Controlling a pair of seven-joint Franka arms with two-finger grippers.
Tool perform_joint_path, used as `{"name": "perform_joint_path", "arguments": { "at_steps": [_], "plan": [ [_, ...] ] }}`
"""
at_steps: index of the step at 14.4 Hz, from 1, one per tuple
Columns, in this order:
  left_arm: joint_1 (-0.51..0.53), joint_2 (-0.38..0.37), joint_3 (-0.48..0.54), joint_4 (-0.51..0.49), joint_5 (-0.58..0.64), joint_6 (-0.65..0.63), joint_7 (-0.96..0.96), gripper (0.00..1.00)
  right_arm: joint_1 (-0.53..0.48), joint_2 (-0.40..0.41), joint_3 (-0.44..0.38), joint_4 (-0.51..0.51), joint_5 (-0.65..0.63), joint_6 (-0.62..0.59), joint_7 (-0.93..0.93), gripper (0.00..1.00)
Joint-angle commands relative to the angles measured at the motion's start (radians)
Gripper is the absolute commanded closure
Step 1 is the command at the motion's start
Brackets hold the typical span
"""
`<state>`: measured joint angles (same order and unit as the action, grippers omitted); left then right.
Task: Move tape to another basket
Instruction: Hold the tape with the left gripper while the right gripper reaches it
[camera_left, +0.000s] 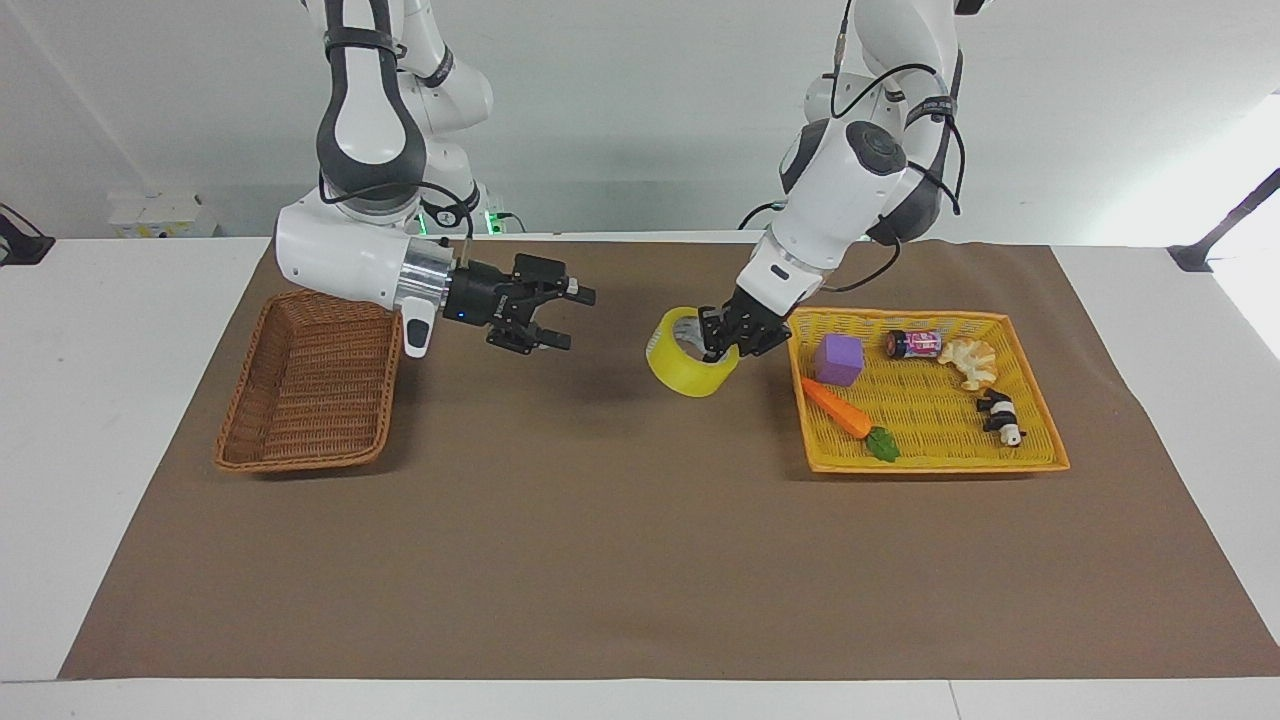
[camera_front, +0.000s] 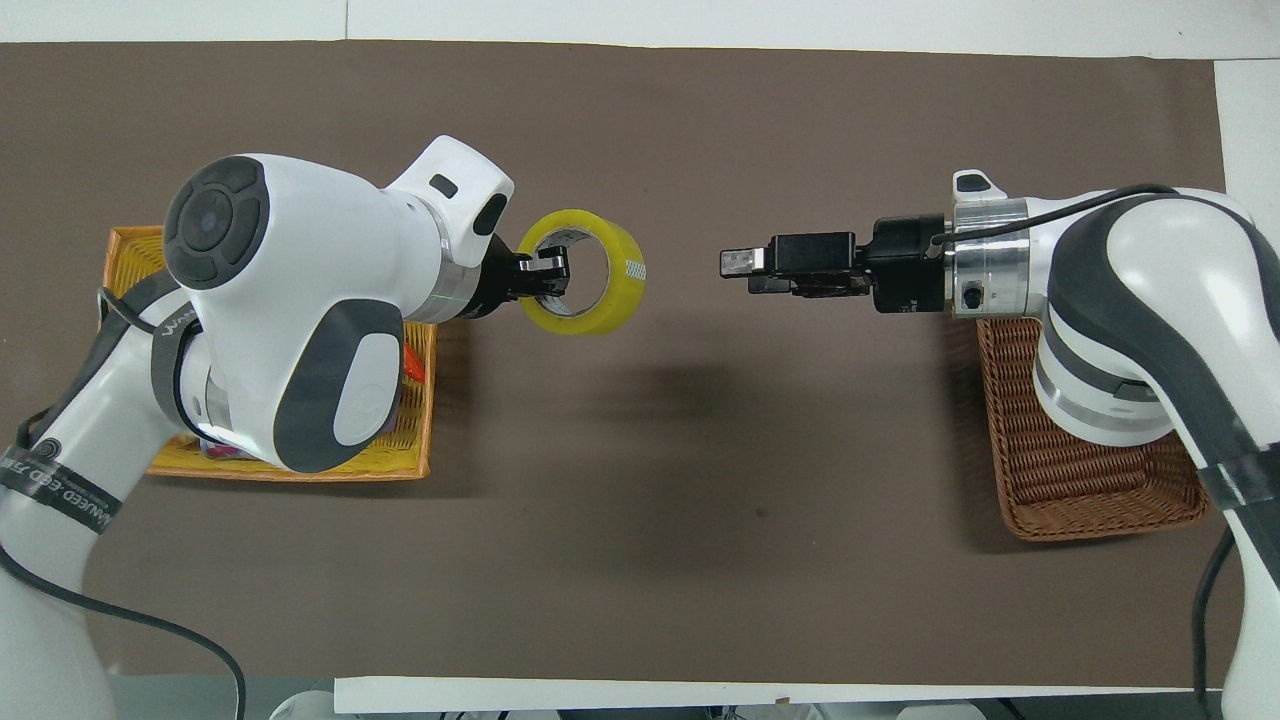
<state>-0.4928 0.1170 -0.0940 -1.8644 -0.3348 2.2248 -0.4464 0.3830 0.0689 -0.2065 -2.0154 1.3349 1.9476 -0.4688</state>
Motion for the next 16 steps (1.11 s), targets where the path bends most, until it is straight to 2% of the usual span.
{"name": "perform_joint_path", "arguments": {
  "at_steps": [1,4,7,9,13,16],
  "plan": [
    [-0.012,0.001,0.011,0.014,0.003,-0.008,0.003,1.00,0.039,0.015,-0.005,-0.011,0.064,0.051,-0.008,0.00],
    [-0.009,-0.004,0.011,0.004,0.003,-0.008,0.003,1.00,0.099,0.051,-0.005,-0.002,0.133,0.128,-0.010,0.00],
    [-0.009,-0.002,0.011,0.005,0.003,-0.007,0.015,1.00,0.111,0.061,-0.005,-0.002,0.171,0.136,-0.008,0.00],
    [-0.010,-0.002,0.011,0.005,0.003,-0.004,0.028,1.00,0.116,0.074,-0.005,0.010,0.182,0.148,0.001,0.00],
    [-0.017,-0.005,0.011,0.004,0.003,-0.010,0.026,1.00,0.186,0.091,-0.004,0.040,0.184,0.224,0.047,0.00],
    [-0.017,-0.005,0.011,0.004,0.003,-0.007,0.026,1.00,0.189,0.092,-0.004,0.040,0.182,0.224,0.047,0.00]
  ]
}}
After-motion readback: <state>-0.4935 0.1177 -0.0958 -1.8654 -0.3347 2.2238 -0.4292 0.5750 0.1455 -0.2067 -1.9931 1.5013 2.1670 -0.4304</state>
